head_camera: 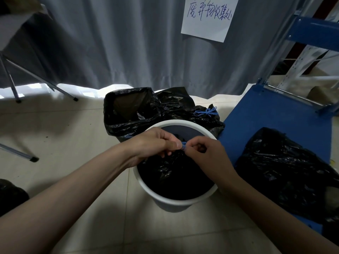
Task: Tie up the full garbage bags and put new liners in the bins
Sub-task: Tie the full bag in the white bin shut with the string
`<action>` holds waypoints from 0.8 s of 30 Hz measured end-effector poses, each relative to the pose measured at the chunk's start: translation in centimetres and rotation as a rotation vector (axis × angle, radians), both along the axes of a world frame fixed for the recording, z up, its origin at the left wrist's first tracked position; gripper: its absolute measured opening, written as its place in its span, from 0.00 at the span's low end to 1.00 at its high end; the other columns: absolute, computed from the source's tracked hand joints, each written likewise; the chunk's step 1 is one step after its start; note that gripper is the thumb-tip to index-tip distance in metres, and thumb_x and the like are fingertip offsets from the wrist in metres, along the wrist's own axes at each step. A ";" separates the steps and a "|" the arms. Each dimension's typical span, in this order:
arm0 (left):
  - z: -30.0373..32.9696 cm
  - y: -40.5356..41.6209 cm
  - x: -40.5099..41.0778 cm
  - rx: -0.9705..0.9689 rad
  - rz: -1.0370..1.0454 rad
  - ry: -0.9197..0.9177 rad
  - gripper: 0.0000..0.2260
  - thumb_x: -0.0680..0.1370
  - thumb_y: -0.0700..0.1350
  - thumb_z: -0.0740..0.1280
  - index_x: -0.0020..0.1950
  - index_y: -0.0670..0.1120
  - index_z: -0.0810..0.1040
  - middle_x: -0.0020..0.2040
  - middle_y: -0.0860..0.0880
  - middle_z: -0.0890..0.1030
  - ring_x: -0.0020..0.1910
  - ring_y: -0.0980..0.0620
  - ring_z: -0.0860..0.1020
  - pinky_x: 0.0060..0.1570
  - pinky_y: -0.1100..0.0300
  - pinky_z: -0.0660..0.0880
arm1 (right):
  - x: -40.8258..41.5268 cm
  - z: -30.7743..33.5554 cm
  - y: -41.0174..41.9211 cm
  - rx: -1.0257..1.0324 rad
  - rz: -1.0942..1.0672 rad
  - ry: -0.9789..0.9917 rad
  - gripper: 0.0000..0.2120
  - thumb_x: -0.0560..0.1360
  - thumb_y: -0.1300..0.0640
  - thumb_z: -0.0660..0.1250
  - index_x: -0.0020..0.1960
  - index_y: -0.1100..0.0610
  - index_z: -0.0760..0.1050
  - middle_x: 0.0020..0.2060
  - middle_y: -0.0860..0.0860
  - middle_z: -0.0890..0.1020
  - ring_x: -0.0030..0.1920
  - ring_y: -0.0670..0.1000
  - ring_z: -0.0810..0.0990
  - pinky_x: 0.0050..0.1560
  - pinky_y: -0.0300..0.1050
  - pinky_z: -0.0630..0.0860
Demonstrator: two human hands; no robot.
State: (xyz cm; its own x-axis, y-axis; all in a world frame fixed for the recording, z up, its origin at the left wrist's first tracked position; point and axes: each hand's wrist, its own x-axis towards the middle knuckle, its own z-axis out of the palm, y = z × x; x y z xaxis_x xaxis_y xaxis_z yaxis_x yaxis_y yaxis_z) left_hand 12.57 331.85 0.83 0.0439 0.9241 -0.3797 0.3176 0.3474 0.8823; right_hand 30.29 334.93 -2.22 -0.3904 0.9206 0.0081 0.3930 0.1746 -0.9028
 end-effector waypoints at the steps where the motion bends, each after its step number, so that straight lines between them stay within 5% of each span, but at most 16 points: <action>1: 0.0 0.0 0.0 0.034 0.000 0.029 0.04 0.78 0.41 0.69 0.46 0.44 0.84 0.36 0.53 0.79 0.34 0.60 0.74 0.35 0.69 0.70 | -0.1 0.1 0.0 -0.044 0.023 0.003 0.04 0.74 0.59 0.70 0.39 0.55 0.81 0.33 0.46 0.80 0.34 0.42 0.75 0.38 0.34 0.72; 5: 0.0 0.5 -0.2 0.183 -0.019 0.235 0.04 0.76 0.42 0.72 0.43 0.48 0.84 0.36 0.55 0.83 0.35 0.64 0.78 0.39 0.73 0.71 | -0.1 0.7 0.3 -0.181 0.121 -0.040 0.10 0.77 0.56 0.67 0.36 0.53 0.77 0.27 0.44 0.75 0.29 0.40 0.72 0.33 0.33 0.67; 9: -0.2 0.6 -0.2 0.308 -0.044 0.476 0.03 0.75 0.43 0.73 0.42 0.50 0.84 0.39 0.57 0.83 0.38 0.68 0.77 0.39 0.77 0.69 | 0.0 0.8 0.7 -0.058 0.173 -0.203 0.08 0.76 0.57 0.67 0.39 0.57 0.78 0.31 0.48 0.78 0.32 0.42 0.73 0.37 0.34 0.69; 16: -0.8 0.4 -0.4 0.245 -0.028 0.427 0.02 0.75 0.44 0.73 0.43 0.49 0.84 0.38 0.54 0.84 0.34 0.69 0.77 0.37 0.78 0.69 | -0.1 -0.4 0.0 0.066 0.067 -0.159 0.08 0.69 0.51 0.77 0.38 0.53 0.80 0.27 0.46 0.76 0.28 0.42 0.72 0.33 0.31 0.68; 24: -0.7 0.5 -0.8 0.236 -0.059 0.470 0.04 0.72 0.40 0.75 0.43 0.49 0.85 0.37 0.52 0.84 0.36 0.64 0.79 0.38 0.76 0.71 | 0.2 -0.6 -0.1 0.172 0.068 -0.230 0.08 0.72 0.54 0.76 0.36 0.51 0.79 0.34 0.46 0.80 0.36 0.43 0.78 0.38 0.33 0.73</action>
State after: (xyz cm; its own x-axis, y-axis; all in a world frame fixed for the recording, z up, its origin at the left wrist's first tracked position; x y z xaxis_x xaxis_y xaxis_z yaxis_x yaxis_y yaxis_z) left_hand 11.77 332.34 0.13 -0.0268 0.9880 -0.1523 0.7108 0.1260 0.6920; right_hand 30.46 334.87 -2.82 -0.4611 0.8849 0.0653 0.5662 0.3501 -0.7463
